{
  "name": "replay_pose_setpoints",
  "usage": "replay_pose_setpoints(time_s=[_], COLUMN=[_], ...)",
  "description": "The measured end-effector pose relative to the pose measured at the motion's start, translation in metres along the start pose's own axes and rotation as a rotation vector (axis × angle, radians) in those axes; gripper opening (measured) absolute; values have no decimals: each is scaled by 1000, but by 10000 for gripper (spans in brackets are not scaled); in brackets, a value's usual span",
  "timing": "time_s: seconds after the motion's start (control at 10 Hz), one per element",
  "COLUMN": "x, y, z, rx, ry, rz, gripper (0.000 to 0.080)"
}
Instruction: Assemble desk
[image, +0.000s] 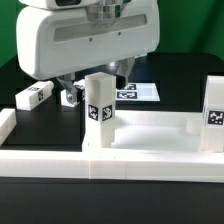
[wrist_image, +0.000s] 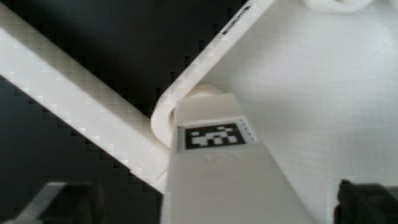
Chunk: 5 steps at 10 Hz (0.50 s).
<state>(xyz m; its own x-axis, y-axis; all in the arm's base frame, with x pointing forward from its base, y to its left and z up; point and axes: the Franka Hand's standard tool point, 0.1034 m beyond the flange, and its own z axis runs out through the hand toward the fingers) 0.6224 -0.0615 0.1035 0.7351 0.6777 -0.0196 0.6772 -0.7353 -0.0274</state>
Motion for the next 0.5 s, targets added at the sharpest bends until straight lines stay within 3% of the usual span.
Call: replay_pose_setpoints(time_s=[0.3, 0.5], x=[1, 0], y=[-1, 0], z=[0, 0], rx=[-1, -1], ry=[-1, -1], rz=[8, 26], gripper=[621, 285])
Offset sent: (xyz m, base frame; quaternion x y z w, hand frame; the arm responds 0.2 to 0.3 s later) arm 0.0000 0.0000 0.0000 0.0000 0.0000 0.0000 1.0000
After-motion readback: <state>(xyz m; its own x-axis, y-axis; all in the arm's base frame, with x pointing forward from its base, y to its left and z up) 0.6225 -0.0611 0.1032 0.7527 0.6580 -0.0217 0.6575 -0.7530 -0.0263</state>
